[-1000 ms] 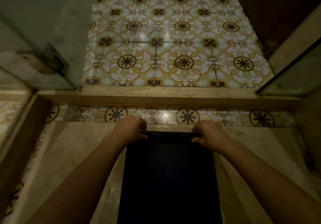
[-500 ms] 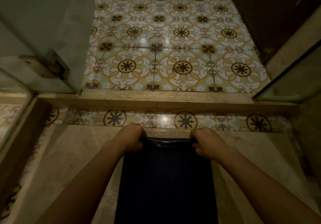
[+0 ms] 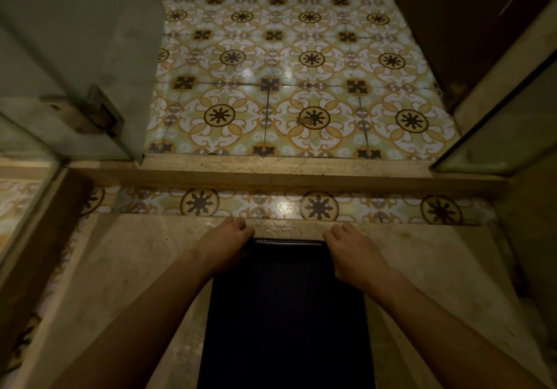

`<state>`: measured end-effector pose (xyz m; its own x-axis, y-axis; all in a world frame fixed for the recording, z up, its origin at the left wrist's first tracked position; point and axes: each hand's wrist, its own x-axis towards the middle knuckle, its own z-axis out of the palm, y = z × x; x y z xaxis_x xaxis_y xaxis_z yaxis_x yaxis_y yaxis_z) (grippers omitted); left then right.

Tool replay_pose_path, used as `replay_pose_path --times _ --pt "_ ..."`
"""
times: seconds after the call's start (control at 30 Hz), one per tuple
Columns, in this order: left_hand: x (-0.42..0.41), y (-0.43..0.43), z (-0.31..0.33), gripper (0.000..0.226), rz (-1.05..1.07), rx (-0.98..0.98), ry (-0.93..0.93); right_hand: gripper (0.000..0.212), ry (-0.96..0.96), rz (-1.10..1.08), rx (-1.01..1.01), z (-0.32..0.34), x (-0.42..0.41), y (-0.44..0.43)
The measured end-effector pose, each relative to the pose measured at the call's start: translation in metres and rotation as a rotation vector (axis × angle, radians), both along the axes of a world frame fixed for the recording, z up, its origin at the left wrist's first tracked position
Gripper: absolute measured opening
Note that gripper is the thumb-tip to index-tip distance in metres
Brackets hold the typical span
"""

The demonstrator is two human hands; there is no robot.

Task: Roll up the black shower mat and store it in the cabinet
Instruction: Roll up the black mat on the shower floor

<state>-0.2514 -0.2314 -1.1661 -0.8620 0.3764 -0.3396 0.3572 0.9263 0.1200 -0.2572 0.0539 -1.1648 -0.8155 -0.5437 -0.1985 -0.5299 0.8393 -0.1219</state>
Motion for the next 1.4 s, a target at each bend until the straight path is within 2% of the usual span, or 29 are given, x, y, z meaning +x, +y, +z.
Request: replay_pose_path --times 0.23,0.47,0.57,0.73,0.9,1.1,1.27,1.4 --pt "-0.01 0.004 0.011 0.016 -0.014 -0.002 0.086 0.024 0.001 -0.028 0.018 0.009 -0.023 0.001" --pt "-0.005 0.013 0.005 0.015 -0.022 -0.043 0.126 0.035 0.062 0.002 0.013 -0.001 -0.01 0.002" --pt "0.0 0.015 0.003 0.018 -0.031 -0.041 0.122 0.043 0.073 -0.011 -0.04 -0.004 -0.002 0.002" --pt "-0.002 0.013 0.007 0.024 -0.055 -0.117 0.056 0.043 0.073 0.011 -0.067 -0.007 0.006 0.004" --pt "0.013 0.022 0.006 0.024 0.021 -0.101 0.088 0.046 0.095 -0.014 -0.053 -0.004 0.016 0.0" --pt "0.036 0.017 0.012 0.023 -0.038 -0.038 0.184 0.04 0.111 -0.026 -0.049 -0.001 0.02 -0.004" --pt "0.03 0.019 0.006 0.051 0.105 -0.008 0.182 0.042 0.112 -0.012 -0.063 0.002 0.028 0.002" --pt "0.035 0.023 0.009 0.034 0.062 0.021 0.195 0.04 0.134 -0.052 -0.09 0.002 0.029 -0.005"
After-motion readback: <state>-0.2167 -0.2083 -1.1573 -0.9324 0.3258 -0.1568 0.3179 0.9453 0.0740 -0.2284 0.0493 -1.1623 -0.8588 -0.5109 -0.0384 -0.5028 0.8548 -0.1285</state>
